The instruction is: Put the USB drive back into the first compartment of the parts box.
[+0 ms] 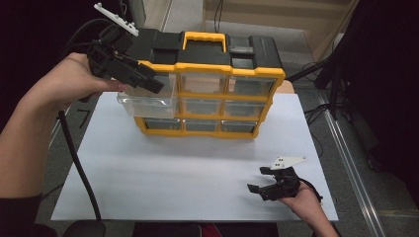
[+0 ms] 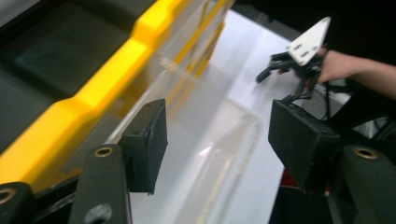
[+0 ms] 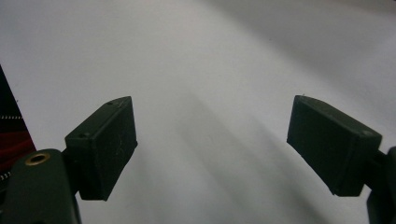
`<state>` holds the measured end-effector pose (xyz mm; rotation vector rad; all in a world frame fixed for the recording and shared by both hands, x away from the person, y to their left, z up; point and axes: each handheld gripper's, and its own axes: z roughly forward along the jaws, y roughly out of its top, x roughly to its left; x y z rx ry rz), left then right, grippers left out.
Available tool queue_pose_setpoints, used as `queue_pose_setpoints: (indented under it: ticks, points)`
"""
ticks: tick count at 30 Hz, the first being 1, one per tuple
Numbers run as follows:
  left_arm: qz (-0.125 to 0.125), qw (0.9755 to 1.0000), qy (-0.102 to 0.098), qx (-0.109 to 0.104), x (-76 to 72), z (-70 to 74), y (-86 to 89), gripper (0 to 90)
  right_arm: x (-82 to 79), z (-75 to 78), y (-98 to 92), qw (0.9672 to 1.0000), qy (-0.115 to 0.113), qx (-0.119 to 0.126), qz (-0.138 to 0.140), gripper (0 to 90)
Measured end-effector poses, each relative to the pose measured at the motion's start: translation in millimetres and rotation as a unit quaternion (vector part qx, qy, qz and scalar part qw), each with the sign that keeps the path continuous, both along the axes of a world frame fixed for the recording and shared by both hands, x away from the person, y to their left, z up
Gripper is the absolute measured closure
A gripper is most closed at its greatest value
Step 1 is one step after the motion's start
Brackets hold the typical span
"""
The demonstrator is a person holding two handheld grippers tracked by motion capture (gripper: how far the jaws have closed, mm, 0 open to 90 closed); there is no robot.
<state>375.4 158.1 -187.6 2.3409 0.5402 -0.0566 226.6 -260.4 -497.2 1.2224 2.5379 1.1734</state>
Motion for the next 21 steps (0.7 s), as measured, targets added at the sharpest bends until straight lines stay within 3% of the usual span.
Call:
queue_pose_setpoints:
  ticks: [3,6,16,21]
  points:
    - [-0.003,1.0000,-0.004,-0.002,-8.4,1.3,-2.9,35.1,-0.2,0.0,-0.4,1.0000,-0.001,-0.001,0.000,13.8]
    - [-0.008,0.9996,-0.025,0.007,-21.9,0.3,-4.8,30.7,-0.4,0.5,-1.0,1.0000,-0.002,-0.001,0.000,13.9]
    - [-0.026,0.9994,-0.023,-0.002,-48.0,-9.1,-2.9,30.8,0.0,0.4,-0.5,1.0000,-0.001,0.000,-0.001,13.8]
    - [-0.035,0.9988,-0.035,-0.003,-60.8,-14.9,-3.6,30.9,0.6,0.2,-0.2,1.0000,0.000,0.000,0.002,13.8]
